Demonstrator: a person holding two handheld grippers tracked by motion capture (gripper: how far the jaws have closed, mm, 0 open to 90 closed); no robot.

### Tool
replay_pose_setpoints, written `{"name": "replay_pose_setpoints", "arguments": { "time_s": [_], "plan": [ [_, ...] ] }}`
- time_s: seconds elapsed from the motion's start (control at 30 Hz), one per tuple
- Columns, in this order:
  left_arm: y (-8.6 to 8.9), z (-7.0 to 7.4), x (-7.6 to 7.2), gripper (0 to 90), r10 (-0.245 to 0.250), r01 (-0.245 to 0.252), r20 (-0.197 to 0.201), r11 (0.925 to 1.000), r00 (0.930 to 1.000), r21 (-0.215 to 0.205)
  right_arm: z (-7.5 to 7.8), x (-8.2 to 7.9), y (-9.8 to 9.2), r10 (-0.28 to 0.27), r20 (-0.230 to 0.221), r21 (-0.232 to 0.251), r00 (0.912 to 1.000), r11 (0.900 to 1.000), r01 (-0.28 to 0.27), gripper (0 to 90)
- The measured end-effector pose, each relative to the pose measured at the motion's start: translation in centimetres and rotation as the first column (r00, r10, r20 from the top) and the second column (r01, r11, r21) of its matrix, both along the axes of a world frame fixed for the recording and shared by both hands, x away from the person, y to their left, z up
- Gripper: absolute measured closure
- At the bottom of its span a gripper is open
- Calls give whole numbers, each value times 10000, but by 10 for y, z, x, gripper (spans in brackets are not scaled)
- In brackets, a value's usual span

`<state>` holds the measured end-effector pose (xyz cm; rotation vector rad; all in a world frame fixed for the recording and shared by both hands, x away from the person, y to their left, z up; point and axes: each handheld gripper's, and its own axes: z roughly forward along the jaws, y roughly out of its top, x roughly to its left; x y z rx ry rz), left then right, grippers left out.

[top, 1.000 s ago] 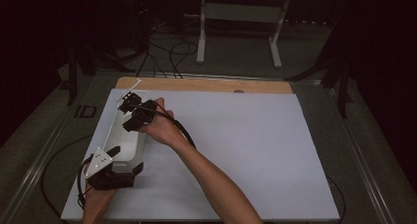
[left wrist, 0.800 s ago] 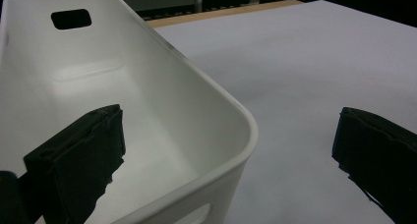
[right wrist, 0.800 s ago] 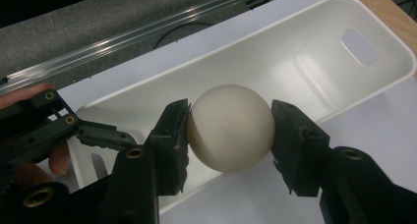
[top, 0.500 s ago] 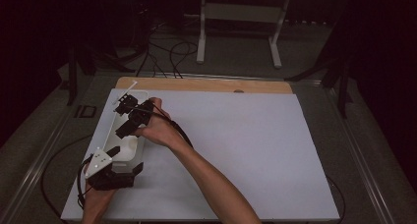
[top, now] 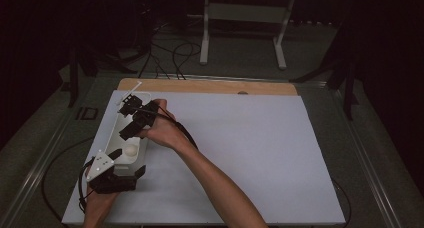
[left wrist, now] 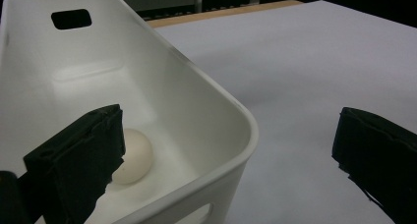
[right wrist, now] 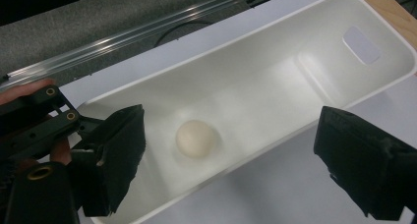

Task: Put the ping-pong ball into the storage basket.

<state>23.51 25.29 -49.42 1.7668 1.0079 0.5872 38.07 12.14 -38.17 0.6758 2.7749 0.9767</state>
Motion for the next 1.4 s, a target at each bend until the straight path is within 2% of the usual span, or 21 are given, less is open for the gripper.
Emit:
{"name": "replay_pose_setpoints", "arguments": {
  "time_s": [1.4],
  "plan": [
    [0, 0, 0, 1, -4, 4, 7, 10000, 10000, 76, 4, 4, -38, -545, 74, 222, 9985, 9983, 543, 106]
  ]
}}
